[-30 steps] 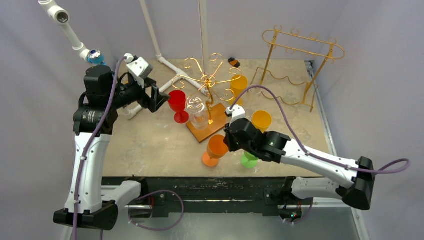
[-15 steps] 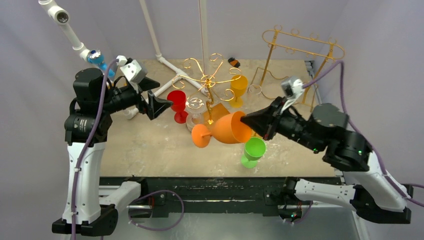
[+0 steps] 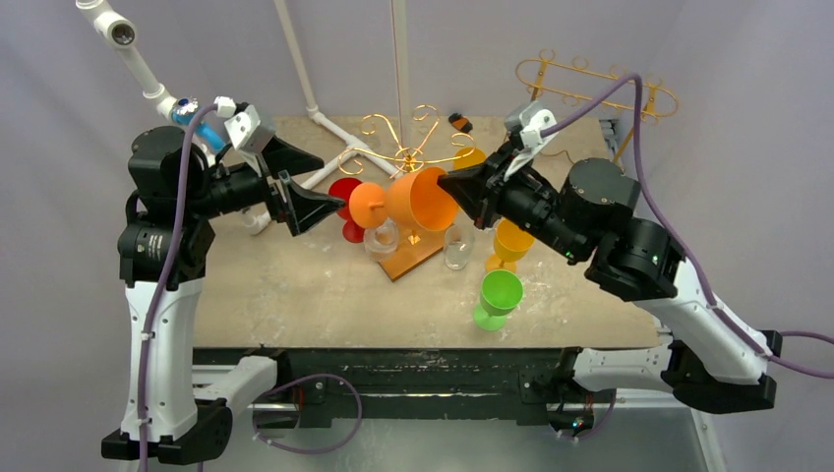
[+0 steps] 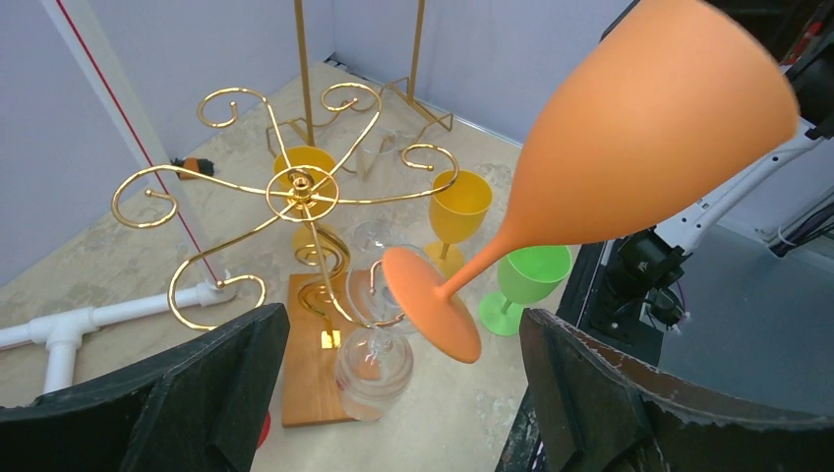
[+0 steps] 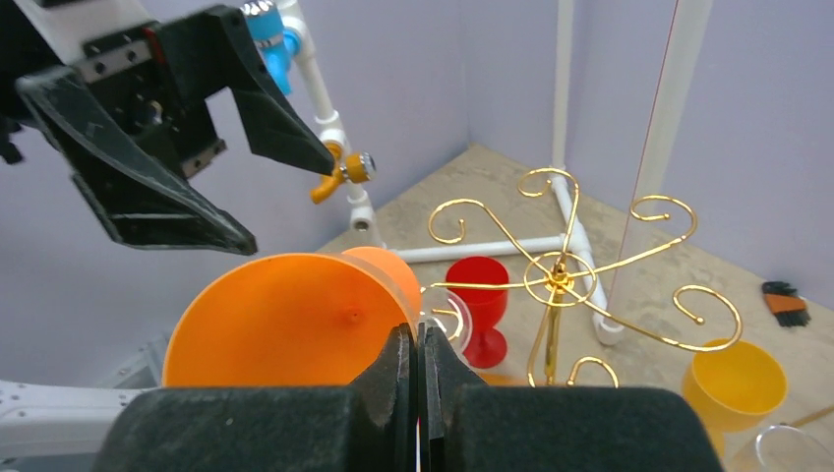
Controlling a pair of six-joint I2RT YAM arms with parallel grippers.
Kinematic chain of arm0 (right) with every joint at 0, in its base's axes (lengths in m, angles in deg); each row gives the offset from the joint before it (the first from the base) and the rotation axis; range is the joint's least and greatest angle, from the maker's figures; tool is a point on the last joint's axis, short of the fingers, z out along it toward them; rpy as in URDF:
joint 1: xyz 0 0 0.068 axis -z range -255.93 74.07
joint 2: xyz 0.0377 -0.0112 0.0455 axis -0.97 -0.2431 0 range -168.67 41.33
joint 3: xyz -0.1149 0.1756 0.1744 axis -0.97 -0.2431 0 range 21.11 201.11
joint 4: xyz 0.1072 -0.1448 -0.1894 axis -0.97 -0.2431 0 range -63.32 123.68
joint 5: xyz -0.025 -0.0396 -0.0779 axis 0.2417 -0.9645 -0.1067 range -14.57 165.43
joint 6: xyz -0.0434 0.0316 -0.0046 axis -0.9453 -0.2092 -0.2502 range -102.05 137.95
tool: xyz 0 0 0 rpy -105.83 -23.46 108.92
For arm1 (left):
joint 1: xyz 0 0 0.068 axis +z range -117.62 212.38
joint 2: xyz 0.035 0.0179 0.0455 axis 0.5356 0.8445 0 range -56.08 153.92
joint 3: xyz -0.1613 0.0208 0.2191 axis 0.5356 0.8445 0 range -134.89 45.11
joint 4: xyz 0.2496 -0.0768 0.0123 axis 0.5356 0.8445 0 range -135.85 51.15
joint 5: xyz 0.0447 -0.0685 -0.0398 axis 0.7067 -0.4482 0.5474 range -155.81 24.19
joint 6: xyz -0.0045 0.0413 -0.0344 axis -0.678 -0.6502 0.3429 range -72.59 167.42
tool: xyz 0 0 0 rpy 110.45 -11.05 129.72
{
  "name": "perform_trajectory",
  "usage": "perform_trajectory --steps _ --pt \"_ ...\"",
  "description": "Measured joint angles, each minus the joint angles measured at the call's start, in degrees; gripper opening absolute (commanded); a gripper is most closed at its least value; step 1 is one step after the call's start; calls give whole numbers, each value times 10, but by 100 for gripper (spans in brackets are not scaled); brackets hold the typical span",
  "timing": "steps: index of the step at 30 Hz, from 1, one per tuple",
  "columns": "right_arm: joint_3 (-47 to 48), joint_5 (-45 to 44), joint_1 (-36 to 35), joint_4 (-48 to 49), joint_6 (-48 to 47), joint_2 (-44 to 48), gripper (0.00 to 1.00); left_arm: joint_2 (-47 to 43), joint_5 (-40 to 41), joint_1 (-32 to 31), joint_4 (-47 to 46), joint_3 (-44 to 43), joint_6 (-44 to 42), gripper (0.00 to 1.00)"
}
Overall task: Place the wine glass upside down on the wine glass rack
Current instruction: Turn the wine glass upside down at the wine rack.
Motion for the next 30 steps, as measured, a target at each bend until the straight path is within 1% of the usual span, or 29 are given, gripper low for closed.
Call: perform_trajectory --steps 6,8,11,14,17,18,19,20,22,23,24,25,26,27,29,30 --pt "-5 -12 0 21 -32 -2 0 3 -6 0 2 -6 6 97" --pt "-5 -12 0 42 -34 4 0 5 -15 0 -11 0 22 97" --pt "-5 -7 0 83 -33 8 0 1 -27 0 -45 31 57 97" --pt "-5 4 0 115 -31 3 0 2 -36 0 -69 52 86 94" --pt "-5 15 -4 144 -28 -14 0 3 -41 0 -87 57 103 87" --pt "-5 19 -7 150 -27 -21 0 2 -41 0 -91 57 106 82" --pt "-5 20 -10 154 -27 -29 0 2 -40 0 -96 57 106 75" --pt "-5 22 -13 158 -27 -37 0 2 -39 0 -99 57 106 62" --pt "-12 24 -17 166 -26 -47 0 2 -35 0 -100 57 102 32" --pt "-17 25 -19 167 -25 -48 0 2 -31 0 -99 57 100 22" --pt "-24 23 -20 175 -25 -48 0 2 -22 0 -94 57 88 16" --pt "-29 21 -21 184 -24 -45 0 2 -13 1 -86 58 76 12" --pt "-33 23 -21 187 -24 -41 0 4 -10 1 -85 58 74 13" --pt "-41 23 -21 190 -24 -37 0 5 -2 0 -82 58 69 17" --pt "-57 22 -25 191 -25 -30 0 8 3 -1 -71 58 59 32" --pt "-61 19 -26 192 -26 -29 0 9 5 -1 -64 58 54 36"
